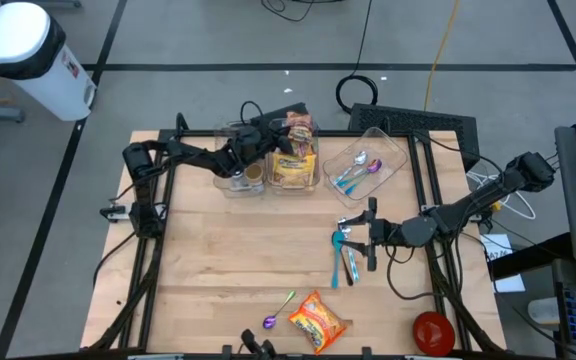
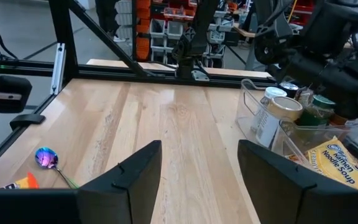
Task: Pick & Place Food Item
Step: Put the red noodle pack into the middle transparent bin, then put the white patterned spoon into the right transparent bin
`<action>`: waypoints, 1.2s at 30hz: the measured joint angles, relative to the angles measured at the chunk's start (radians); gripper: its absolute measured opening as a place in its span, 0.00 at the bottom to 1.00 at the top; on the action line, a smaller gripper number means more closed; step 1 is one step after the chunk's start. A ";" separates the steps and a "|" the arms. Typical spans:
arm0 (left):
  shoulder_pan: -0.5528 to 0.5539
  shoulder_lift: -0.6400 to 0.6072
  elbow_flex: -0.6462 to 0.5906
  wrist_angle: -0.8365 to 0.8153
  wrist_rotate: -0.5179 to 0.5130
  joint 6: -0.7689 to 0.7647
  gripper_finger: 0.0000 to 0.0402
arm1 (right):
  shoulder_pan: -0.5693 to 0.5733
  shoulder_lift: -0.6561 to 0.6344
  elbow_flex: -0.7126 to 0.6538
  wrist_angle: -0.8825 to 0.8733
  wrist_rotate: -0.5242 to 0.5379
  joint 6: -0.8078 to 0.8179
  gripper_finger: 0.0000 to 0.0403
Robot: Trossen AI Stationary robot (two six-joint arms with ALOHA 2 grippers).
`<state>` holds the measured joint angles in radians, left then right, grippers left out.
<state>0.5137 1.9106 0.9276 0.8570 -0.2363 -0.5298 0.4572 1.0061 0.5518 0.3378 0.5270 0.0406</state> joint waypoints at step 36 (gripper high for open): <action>-0.195 -0.386 0.000 -0.451 0.610 0.266 0.70 | 0.000 0.000 0.000 0.001 0.000 0.000 0.50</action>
<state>0.3189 1.5246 0.9272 0.4059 0.3740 -0.2634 0.4572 1.0065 0.5518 0.3387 0.5266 0.0406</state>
